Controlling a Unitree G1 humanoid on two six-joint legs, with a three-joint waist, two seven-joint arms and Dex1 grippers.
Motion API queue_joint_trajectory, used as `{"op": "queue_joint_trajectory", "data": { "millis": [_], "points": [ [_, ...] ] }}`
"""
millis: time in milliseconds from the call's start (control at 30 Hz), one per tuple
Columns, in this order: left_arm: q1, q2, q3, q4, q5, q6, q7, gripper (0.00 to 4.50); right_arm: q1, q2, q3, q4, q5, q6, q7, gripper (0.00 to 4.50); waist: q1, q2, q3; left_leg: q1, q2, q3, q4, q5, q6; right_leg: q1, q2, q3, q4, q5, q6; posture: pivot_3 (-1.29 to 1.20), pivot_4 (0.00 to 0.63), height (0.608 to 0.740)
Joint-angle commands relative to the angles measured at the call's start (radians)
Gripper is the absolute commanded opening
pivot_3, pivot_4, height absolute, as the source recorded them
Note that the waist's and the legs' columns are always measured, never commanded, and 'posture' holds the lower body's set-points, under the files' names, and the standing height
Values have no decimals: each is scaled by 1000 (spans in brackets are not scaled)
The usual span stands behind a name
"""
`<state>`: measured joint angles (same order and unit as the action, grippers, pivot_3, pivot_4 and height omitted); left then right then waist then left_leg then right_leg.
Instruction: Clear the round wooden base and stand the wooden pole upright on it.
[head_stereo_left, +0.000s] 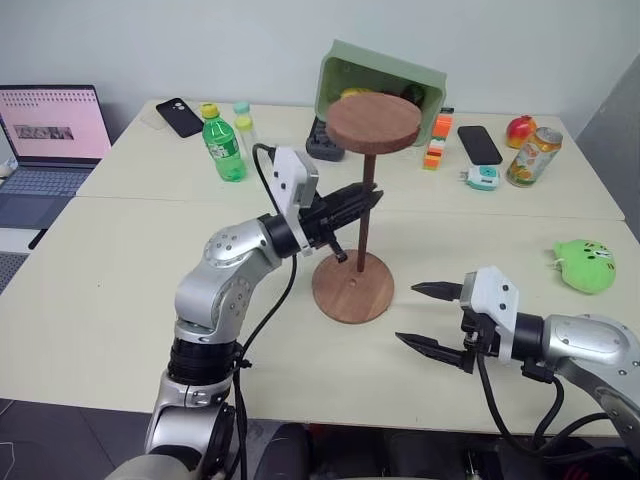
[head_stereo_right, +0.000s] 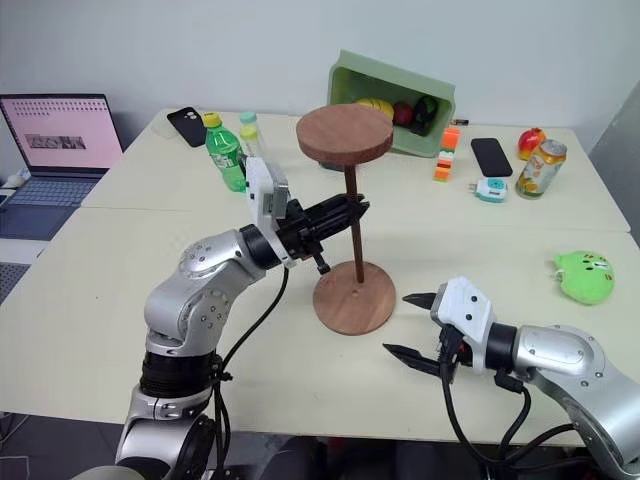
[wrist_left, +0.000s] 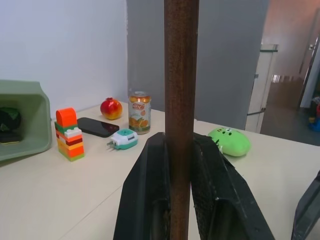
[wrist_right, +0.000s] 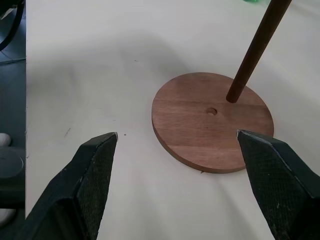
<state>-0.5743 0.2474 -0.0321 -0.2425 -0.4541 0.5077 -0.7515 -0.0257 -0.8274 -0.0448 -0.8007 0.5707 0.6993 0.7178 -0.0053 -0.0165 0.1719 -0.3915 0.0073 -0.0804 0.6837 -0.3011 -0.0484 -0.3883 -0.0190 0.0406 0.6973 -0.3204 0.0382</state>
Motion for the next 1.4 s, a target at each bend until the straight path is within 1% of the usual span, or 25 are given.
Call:
{"op": "queue_joint_trajectory", "data": {
  "millis": [33,267,500,667,1167,1400],
  "points": [
    [17,7,-10,-19,14,-66,1,249,-3,3,-12,-30,3,-8,-11,3978,0,0,0,0,0,0,0,-1,2,0,0,0,0,0,0,0,150,740],
    [45,25,-15,0,43,-107,22,249,-29,-6,12,6,-56,15,-53,3978,0,0,0,0,0,0,0,-1,2,0,0,0,0,0,0,0,150,740],
    [61,25,-22,-9,19,-72,39,249,-50,-7,28,23,-82,22,-52,3978,0,0,0,1,0,0,-1,-1,3,0,0,0,0,0,0,0,150,740],
    [74,32,-31,-16,20,-78,31,249,-52,-8,30,25,-89,25,-46,3978,0,0,0,1,0,0,-1,-1,3,0,0,0,0,0,0,0,150,740],
    [108,29,-66,-1,32,-121,13,249,4,-5,21,33,-122,-16,-23,3978,0,0,0,2,0,1,-1,-2,3,1,0,0,0,0,0,0,150,740],
    [119,40,-53,8,33,-123,23,249,14,-5,17,37,-126,-24,-15,3978,0,0,0,4,0,1,-1,-2,3,3,0,0,0,0,0,0,150,740]
  ]
}}
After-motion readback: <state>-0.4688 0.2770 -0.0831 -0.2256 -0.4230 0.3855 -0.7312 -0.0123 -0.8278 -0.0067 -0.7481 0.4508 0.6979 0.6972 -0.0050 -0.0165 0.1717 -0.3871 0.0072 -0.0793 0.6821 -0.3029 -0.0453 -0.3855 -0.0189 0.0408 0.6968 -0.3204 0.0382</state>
